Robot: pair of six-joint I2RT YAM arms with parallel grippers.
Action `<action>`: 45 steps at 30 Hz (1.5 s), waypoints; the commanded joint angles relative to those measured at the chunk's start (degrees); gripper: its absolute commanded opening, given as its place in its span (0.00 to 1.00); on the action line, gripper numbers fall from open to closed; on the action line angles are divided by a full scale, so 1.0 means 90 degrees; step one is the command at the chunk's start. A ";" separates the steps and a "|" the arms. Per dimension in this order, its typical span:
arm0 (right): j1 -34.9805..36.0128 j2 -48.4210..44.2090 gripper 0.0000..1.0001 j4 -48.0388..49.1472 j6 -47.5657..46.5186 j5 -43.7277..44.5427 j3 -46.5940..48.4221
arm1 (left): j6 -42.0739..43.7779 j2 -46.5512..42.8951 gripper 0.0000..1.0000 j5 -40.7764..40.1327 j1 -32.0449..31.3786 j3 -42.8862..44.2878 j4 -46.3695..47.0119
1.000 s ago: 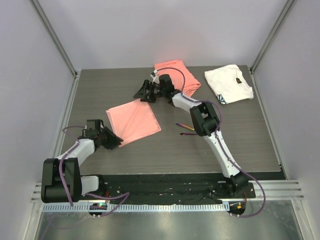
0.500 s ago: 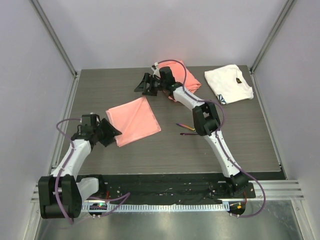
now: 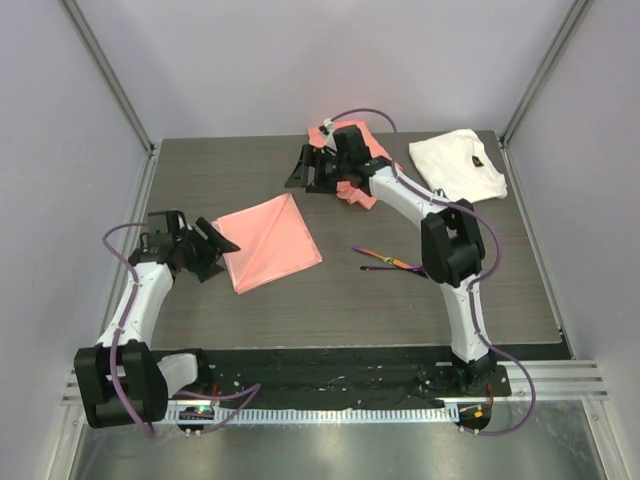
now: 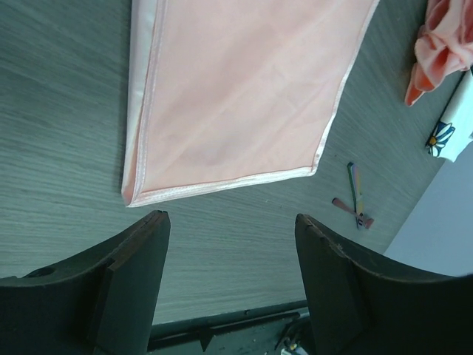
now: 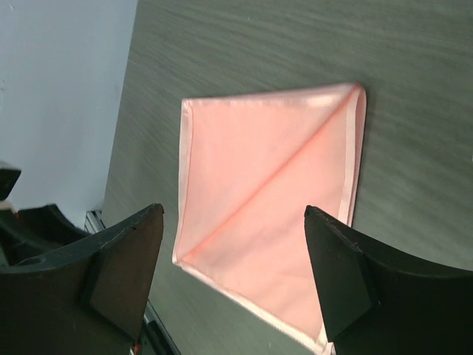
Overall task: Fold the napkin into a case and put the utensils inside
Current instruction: Move the upper triangle-folded napkin to the center of the board.
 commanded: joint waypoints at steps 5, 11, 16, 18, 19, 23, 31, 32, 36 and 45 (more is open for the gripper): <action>0.0858 -0.1485 0.73 0.0048 -0.0223 0.0827 -0.2232 | 0.0072 0.0568 0.70 0.0966 0.0271 0.0027 0.0197; 0.1424 -0.2130 0.72 0.0557 -0.0154 0.1188 -0.3659 | 0.0355 0.0940 0.63 0.0852 0.0271 0.0301 0.0051; 0.1425 -0.2365 0.67 0.0635 -0.0135 0.1462 -0.4498 | 0.0540 0.0882 0.63 0.0344 0.0261 0.0310 -0.0164; 0.1425 -0.2443 0.66 0.0732 -0.0106 0.1530 -0.4752 | 0.0609 0.0862 0.63 0.0187 0.0261 0.0310 -0.0193; 0.1415 -0.2472 0.66 0.0829 -0.0086 0.1550 -0.4821 | 0.0706 0.0881 0.63 0.0119 0.0242 0.0320 -0.0232; 0.1386 -0.2502 0.65 0.0879 -0.0106 0.1676 -0.4910 | 0.0785 0.1008 0.63 -0.0536 -0.0022 0.0359 -0.0418; 0.1054 -0.2092 0.59 0.1182 0.0118 0.1656 -0.4656 | 0.0394 0.0354 0.61 -0.1005 -0.0071 0.0183 -0.0115; 0.1015 -0.2043 0.59 0.1192 0.0129 0.1715 -0.4617 | 0.0375 0.0373 0.61 -0.0986 -0.0071 0.0251 -0.0134; 0.0771 -0.1731 0.53 0.1231 0.0177 0.1696 -0.4335 | 0.0365 0.1142 0.65 -0.0732 -0.0022 0.1010 -0.0339; 0.0146 -0.0872 0.45 0.1046 -0.0319 0.1306 -0.3223 | 0.0228 0.2512 0.67 -0.0438 0.0105 0.2076 -0.0476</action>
